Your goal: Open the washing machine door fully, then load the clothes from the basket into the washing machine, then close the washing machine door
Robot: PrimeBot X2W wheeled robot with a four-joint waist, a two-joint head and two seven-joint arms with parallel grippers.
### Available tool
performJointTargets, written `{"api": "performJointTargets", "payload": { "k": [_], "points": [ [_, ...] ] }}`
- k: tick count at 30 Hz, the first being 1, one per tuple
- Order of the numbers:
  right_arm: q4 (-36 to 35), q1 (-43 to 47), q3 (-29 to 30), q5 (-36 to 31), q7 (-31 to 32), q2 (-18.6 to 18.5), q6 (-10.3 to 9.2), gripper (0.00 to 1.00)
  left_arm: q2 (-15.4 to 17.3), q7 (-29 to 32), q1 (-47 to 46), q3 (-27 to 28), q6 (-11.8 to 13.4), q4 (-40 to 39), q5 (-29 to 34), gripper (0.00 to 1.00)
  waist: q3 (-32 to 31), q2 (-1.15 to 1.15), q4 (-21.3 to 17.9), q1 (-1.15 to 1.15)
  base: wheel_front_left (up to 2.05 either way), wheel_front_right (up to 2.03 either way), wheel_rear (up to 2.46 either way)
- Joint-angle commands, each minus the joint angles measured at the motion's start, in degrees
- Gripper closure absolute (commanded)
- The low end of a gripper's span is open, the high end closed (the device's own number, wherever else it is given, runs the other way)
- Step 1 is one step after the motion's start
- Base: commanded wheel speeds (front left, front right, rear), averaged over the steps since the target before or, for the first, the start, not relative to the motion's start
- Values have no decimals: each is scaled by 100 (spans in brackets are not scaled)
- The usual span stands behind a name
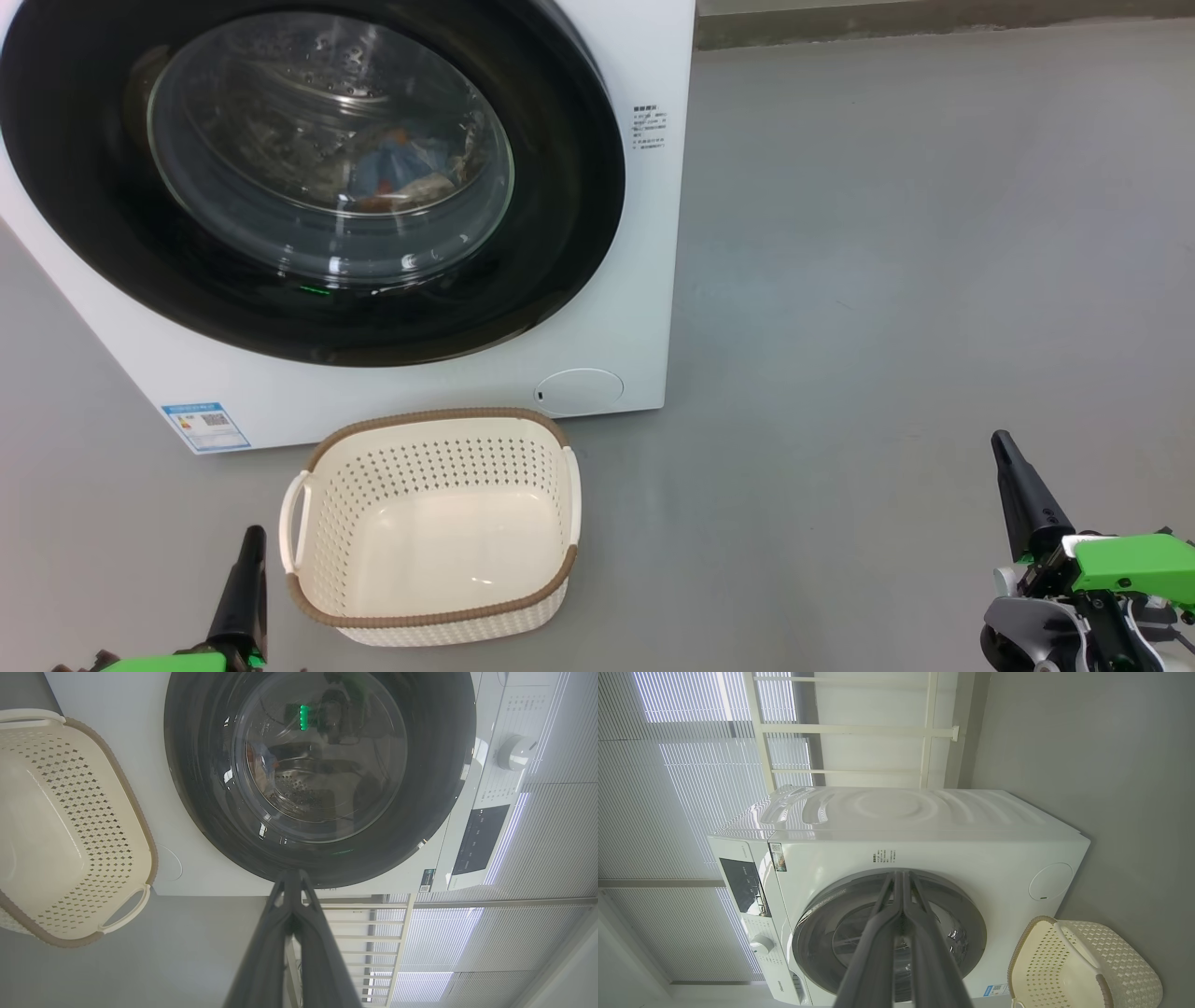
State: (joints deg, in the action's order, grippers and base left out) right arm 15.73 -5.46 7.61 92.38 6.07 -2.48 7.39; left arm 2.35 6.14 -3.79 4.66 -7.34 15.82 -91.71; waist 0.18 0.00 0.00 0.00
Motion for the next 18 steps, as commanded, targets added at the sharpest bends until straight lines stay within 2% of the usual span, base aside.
{"api": "performJointTargets", "payload": {
  "k": [1,18],
  "points": [
    [-170,-73,-103,-26,46,-41,10,100,53,34,-240,184,-14,-178,-47,100,0,0,0,0,0,0,0],
    [-170,-73,-103,-27,47,-40,10,100,53,34,-240,184,-14,-178,-47,100,0,0,0,0,0,0,0]
  ]
}}
